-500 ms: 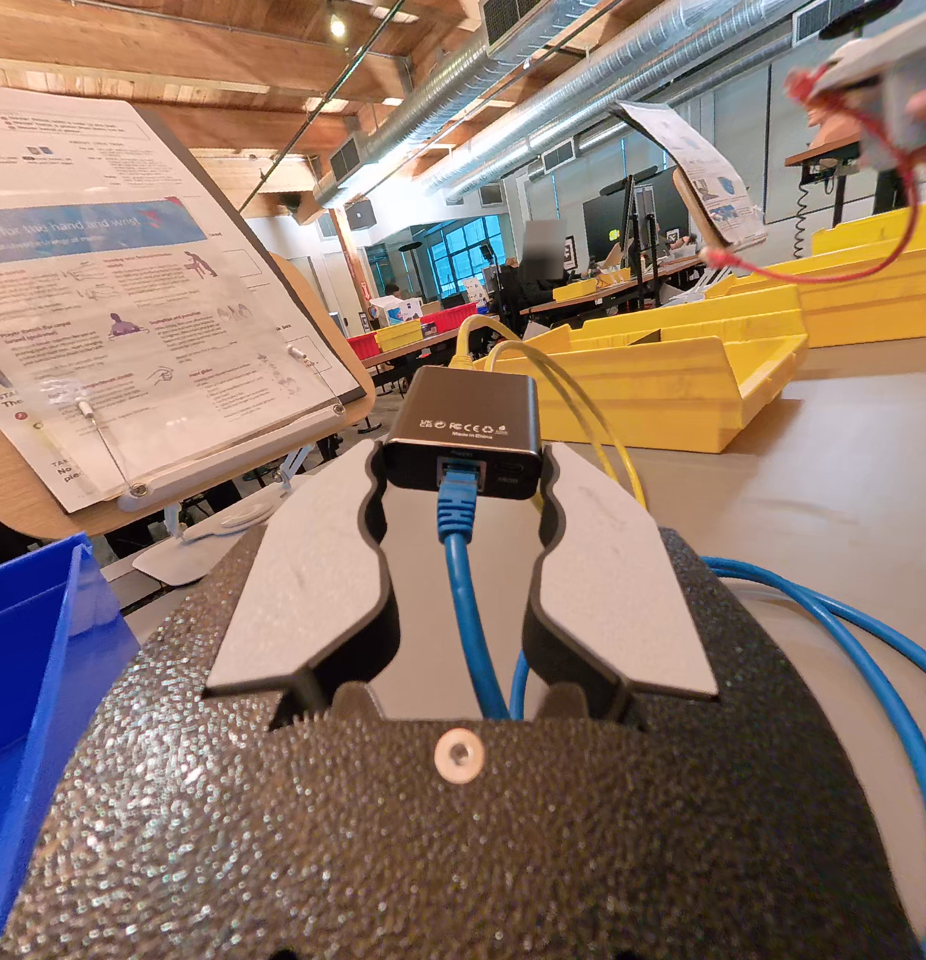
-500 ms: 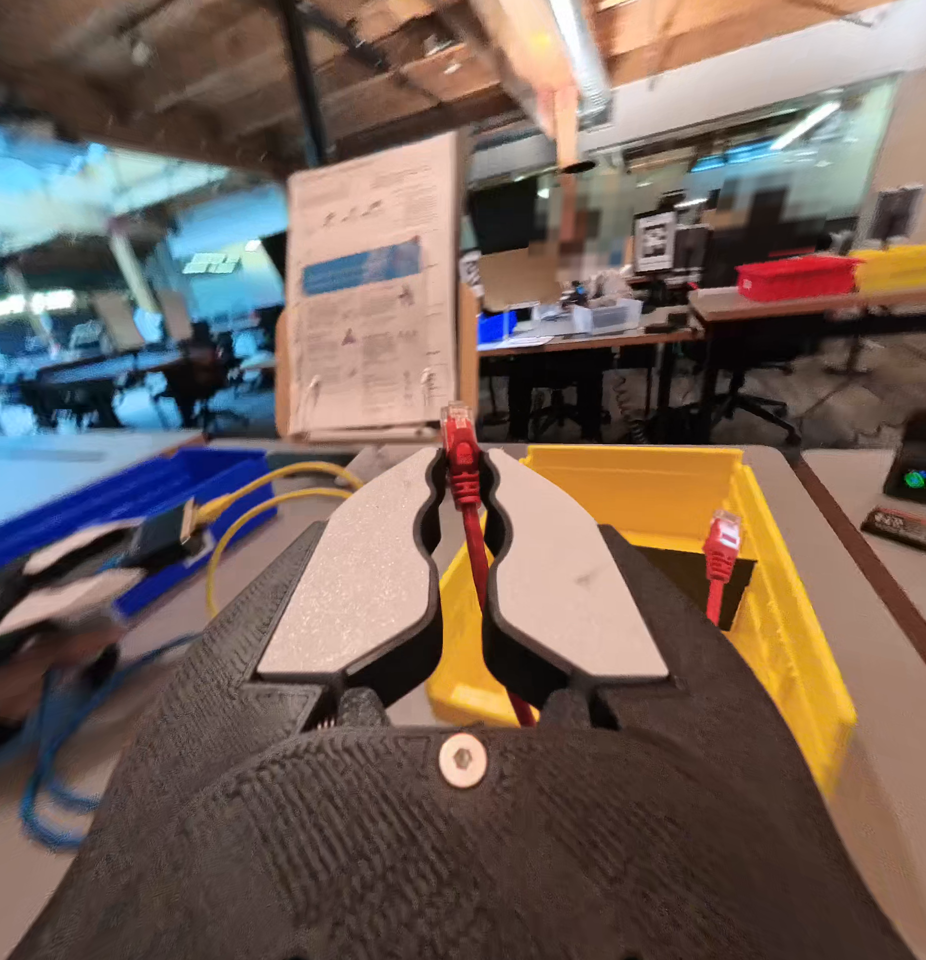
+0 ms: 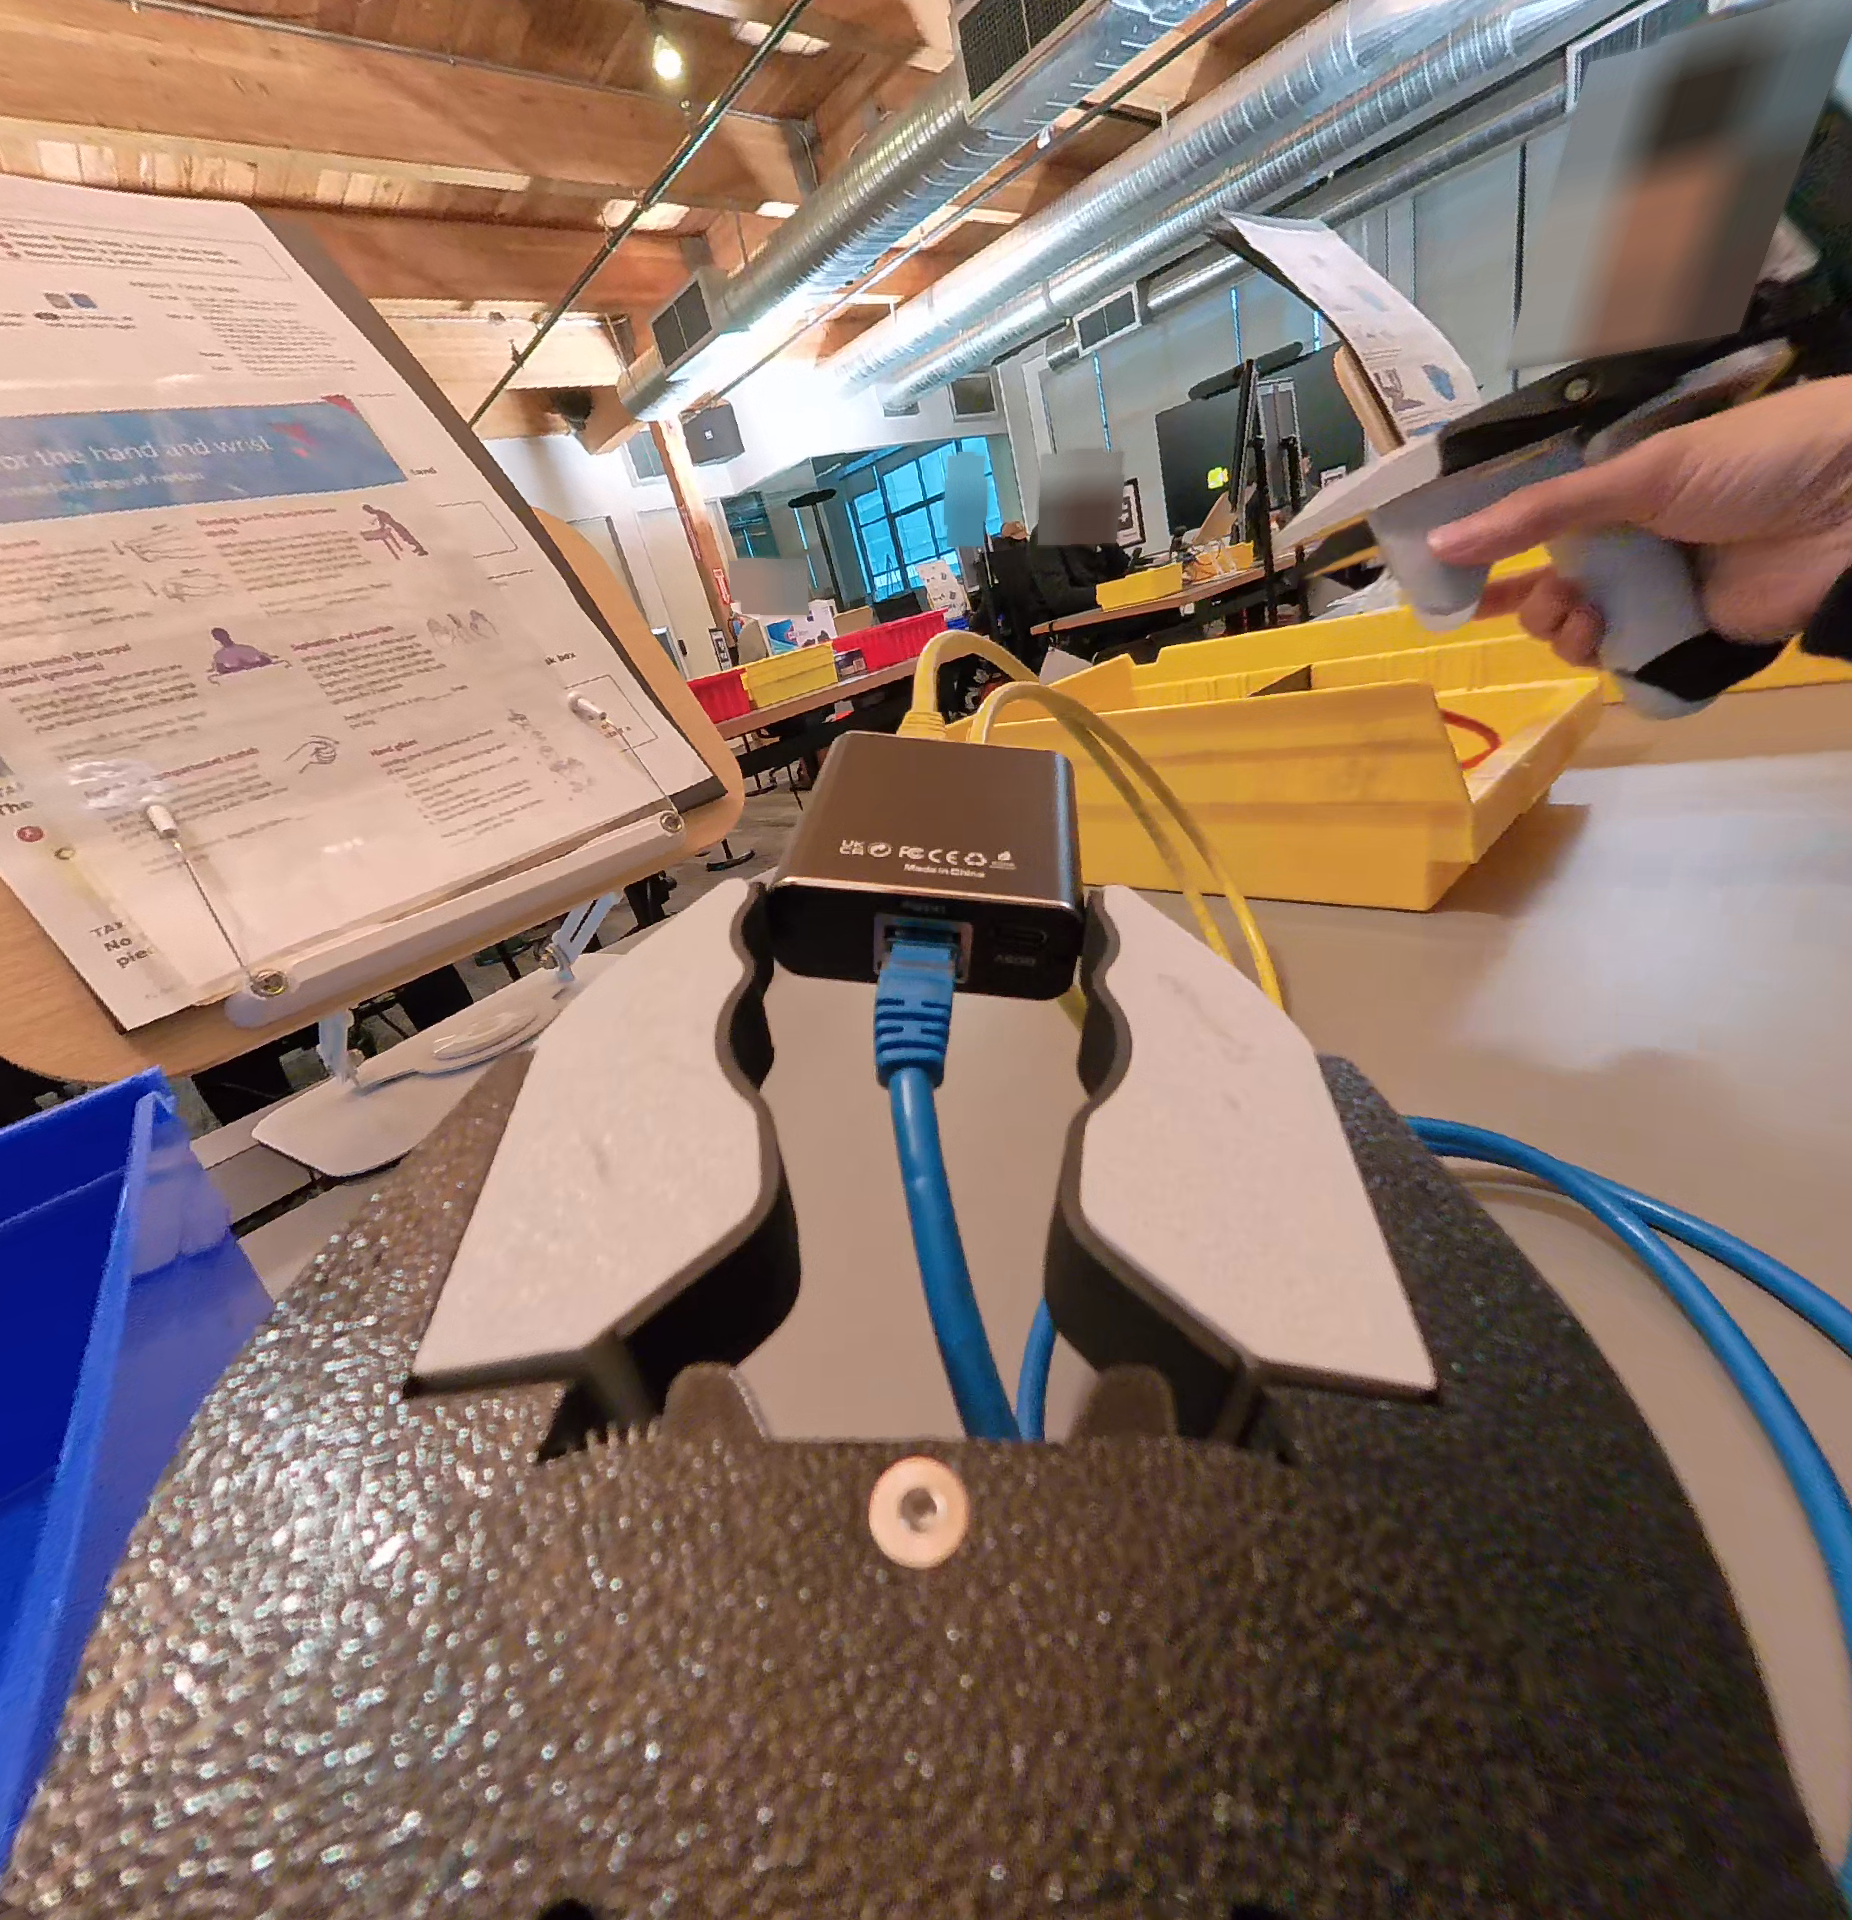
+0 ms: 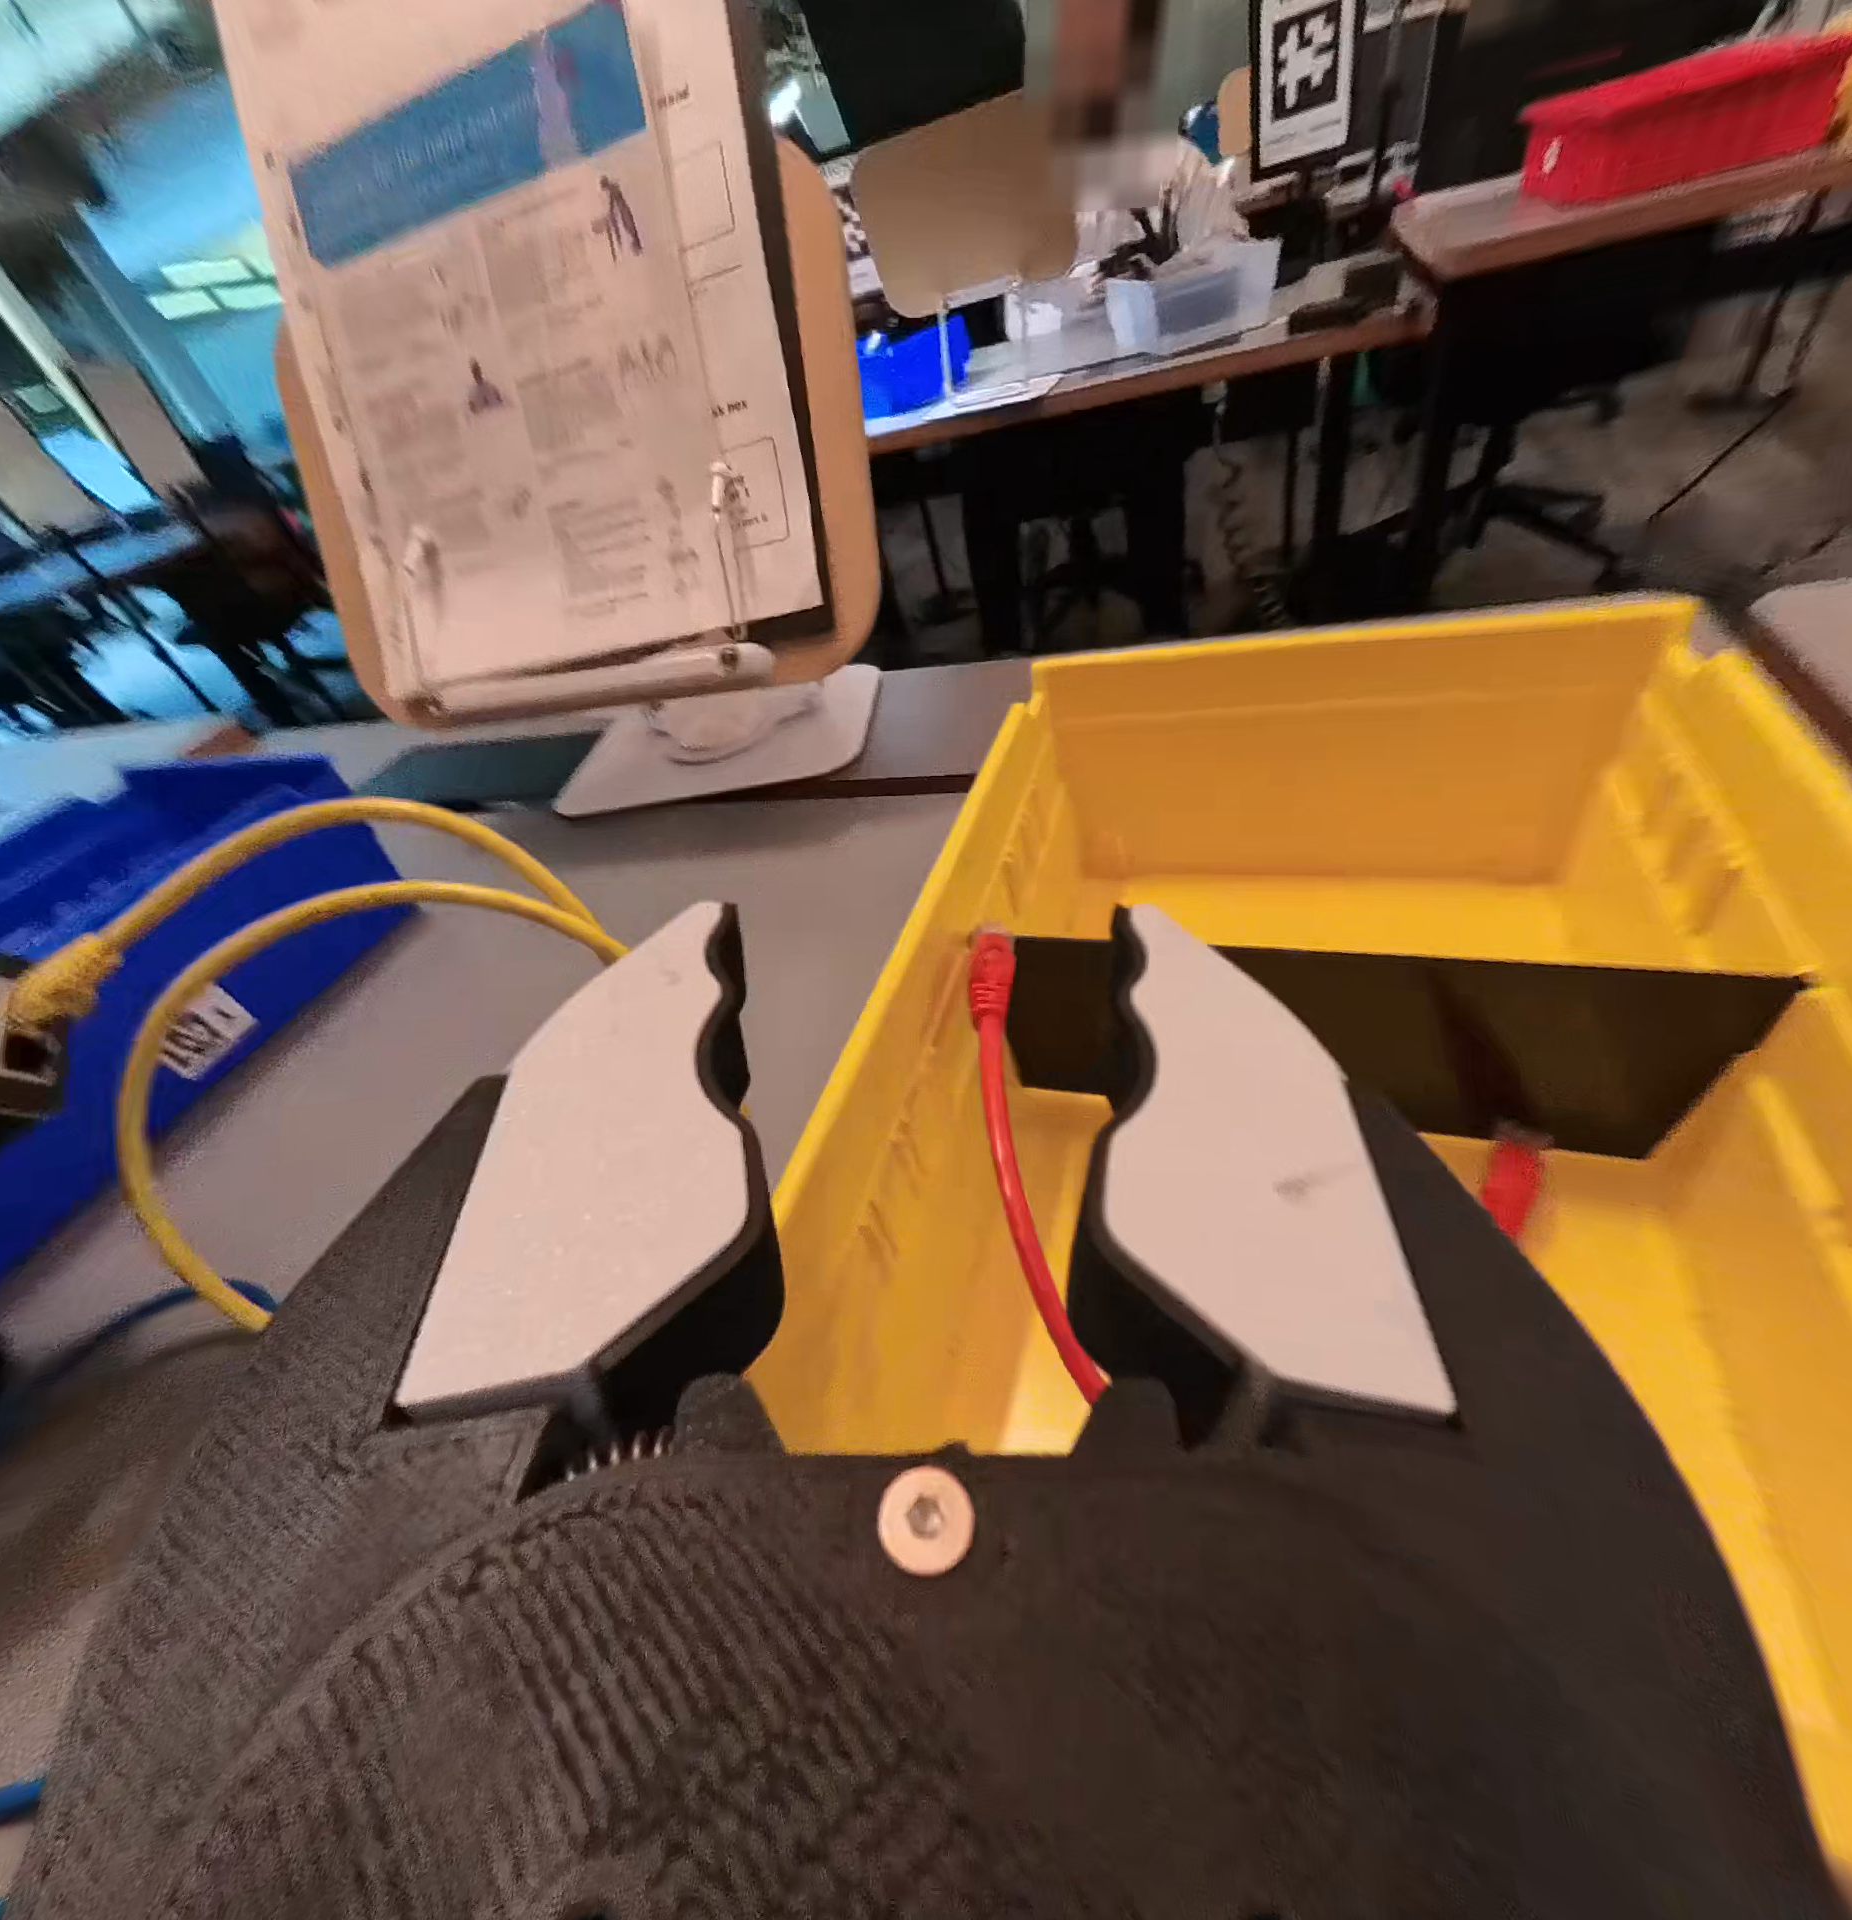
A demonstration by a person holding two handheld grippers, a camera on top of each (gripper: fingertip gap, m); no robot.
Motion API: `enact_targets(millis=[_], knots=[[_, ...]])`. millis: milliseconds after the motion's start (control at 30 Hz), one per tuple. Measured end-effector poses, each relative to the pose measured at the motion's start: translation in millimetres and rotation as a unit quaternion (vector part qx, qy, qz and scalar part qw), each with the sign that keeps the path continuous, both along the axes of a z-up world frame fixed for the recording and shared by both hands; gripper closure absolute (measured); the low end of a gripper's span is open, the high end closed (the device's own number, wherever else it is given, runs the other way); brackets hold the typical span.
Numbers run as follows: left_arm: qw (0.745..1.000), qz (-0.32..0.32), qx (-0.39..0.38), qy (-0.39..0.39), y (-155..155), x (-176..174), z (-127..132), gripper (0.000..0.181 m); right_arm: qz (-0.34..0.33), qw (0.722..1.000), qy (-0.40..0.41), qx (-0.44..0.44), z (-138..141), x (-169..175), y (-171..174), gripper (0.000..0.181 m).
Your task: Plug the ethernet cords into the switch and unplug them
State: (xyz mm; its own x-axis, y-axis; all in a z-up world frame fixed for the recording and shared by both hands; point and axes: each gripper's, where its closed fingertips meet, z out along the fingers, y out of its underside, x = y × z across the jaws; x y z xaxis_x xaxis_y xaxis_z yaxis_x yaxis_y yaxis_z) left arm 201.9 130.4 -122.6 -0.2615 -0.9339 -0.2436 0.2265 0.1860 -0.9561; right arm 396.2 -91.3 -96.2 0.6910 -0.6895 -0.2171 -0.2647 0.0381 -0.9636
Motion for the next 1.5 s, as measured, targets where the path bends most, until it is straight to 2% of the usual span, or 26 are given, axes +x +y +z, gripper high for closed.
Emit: enact_targets(millis=[67,100,200,267,333,367,533,633,767,833,900,1033,1500], knots=[[1.000,-0.003,-0.001,0.000,-0.9,-0.2,0.2,0.125,-0.007,0.999,-0.024,-0.034,9.1,-14.0,-4.8,0.106],[1.000,-0.005,0.000,0.001,-1.5,-0.3,0.3,0.124,0.011,0.999,-0.025,-0.036,14.6,-28.2,-2.2,0.108],[1.000,-0.015,0.001,0.002,-4.9,-0.8,-0.2,0.124,0.120,0.992,-0.010,0.024,30.5,-89.8,29.3,0.118],[1.000,-0.028,-0.003,0.008,-8.0,-1.1,-1.6,0.124,0.214,0.973,0.009,0.090,36.7,-135.0,62.3,0.125],[0.999,-0.046,-0.009,0.013,-11.9,-2.3,-2.5,0.124,0.290,0.947,0.055,0.127,32.8,-164.7,94.9,0.122],[0.998,-0.054,-0.012,0.014,-13.5,-3.2,-2.4,0.124,0.302,0.940,0.083,0.131,24.4,-169.6,108.1,0.120],[0.994,-0.105,-0.031,0.021,-22.5,-9.1,-1.8,0.124,0.296,0.917,0.197,0.181,-9.6,-168.3,150.0,0.120],[0.988,-0.145,-0.036,0.032,-31.8,-13.2,-2.2,0.124,0.295,0.901,0.233,0.215,-15.4,-168.0,157.7,0.127],[0.985,-0.166,-0.026,0.042,-38.7,-16.6,-3.4,0.124,0.290,0.890,0.253,0.246,-19.3,-167.9,161.1,0.140],[0.985,-0.165,-0.027,0.045,-38.2,-16.8,-3.4,0.124,0.290,0.885,0.262,0.251,-23.1,-168.6,163.4,0.143],[0.985,-0.161,-0.024,0.050,-37.3,-16.3,-5.0,0.124,0.290,0.877,0.272,0.271,-23.3,-168.3,163.1,0.160],[0.986,-0.155,-0.016,0.056,-37.1,-14.9,-8.2,0.124,0.281,0.865,0.288,0.299,-25.9,-168.9,163.7,0.166],[0.990,-0.128,0.027,0.052,-36.2,-12.5,-14.0,0.124,0.266,0.817,0.317,0.401,-30.0,-167.4,167.2,0.168]])
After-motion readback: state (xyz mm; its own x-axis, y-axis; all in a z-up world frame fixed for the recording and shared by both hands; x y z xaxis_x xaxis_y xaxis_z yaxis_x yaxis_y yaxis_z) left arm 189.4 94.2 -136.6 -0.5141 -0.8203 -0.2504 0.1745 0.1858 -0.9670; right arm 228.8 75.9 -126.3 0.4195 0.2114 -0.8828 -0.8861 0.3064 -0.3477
